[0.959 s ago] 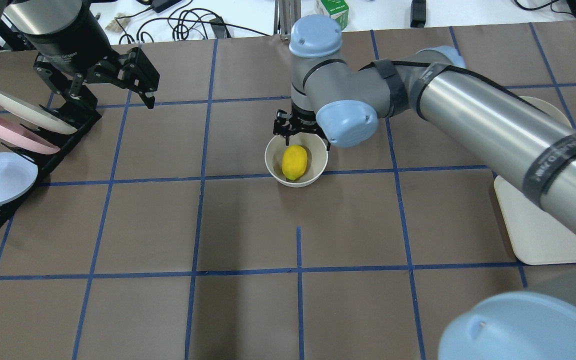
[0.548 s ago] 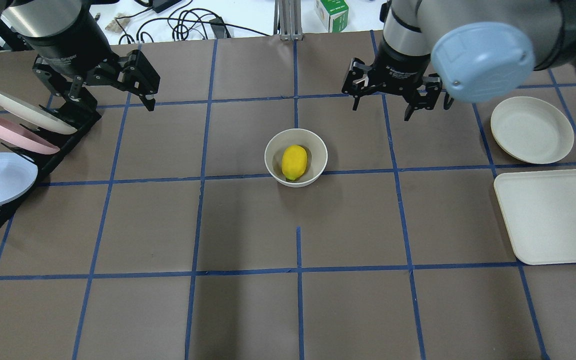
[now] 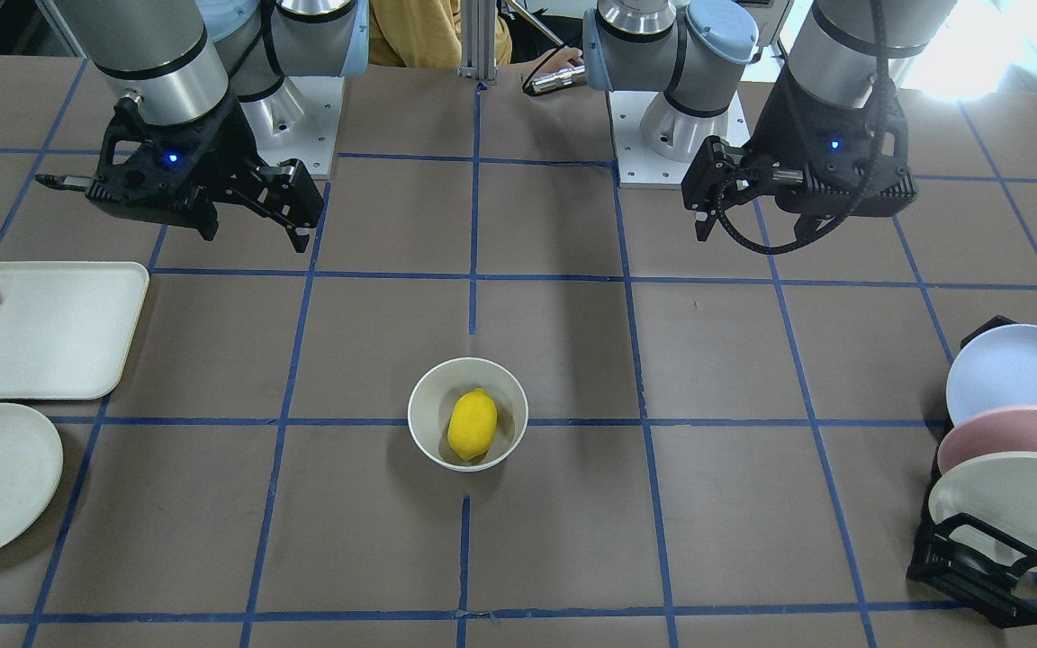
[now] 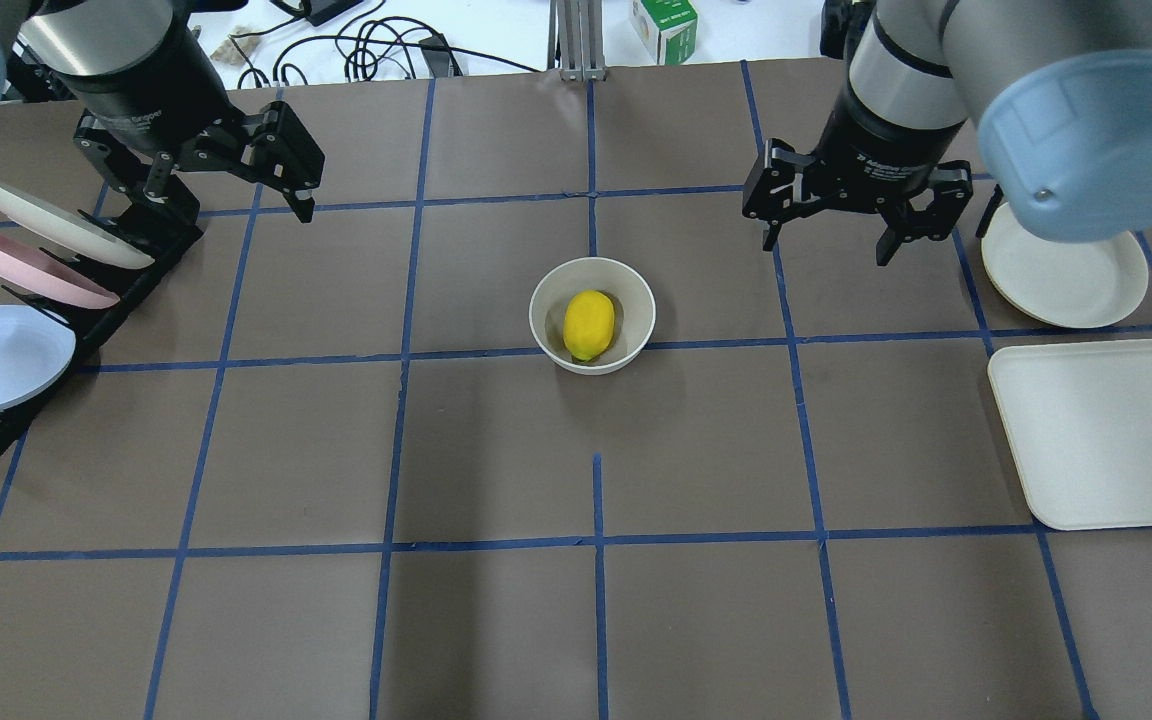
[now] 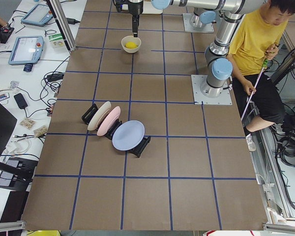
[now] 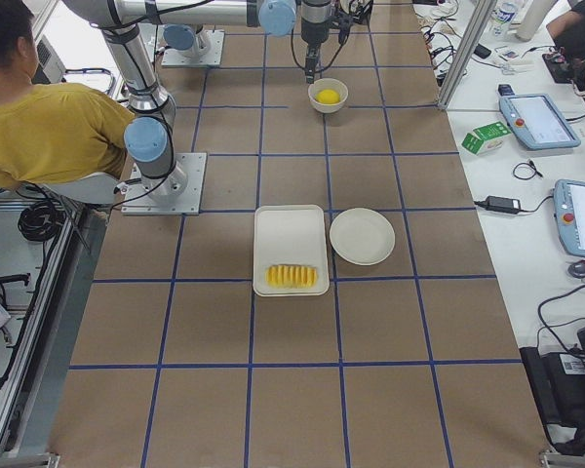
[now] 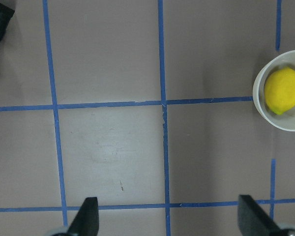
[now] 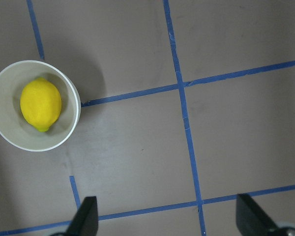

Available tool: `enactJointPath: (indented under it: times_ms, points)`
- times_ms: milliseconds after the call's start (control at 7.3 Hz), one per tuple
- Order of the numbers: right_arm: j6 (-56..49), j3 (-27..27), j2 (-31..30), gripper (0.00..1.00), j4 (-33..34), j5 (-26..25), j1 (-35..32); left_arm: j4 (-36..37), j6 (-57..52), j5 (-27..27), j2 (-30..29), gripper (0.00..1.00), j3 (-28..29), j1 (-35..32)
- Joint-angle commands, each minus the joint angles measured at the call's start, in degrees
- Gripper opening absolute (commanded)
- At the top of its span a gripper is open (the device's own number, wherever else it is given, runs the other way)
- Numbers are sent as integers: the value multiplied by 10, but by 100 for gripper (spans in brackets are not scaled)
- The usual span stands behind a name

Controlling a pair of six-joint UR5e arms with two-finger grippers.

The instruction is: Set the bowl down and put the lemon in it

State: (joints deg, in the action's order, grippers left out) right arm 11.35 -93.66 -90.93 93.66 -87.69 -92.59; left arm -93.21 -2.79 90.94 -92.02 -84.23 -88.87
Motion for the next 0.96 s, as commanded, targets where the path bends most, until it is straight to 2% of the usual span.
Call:
enactJointPath:
  times_ms: [0,137,822]
  points:
    - [-26,-3,-23,100,-35,-5,17,0,1,-1,-1,100,-1,-1]
    - [-49,-3,-23,100,-44,-20,33,0,1,0,-1,100,-1,-1]
    - [-54,-4,-39,100,-44,-16,39,0,1,0,0,100,-1,-1]
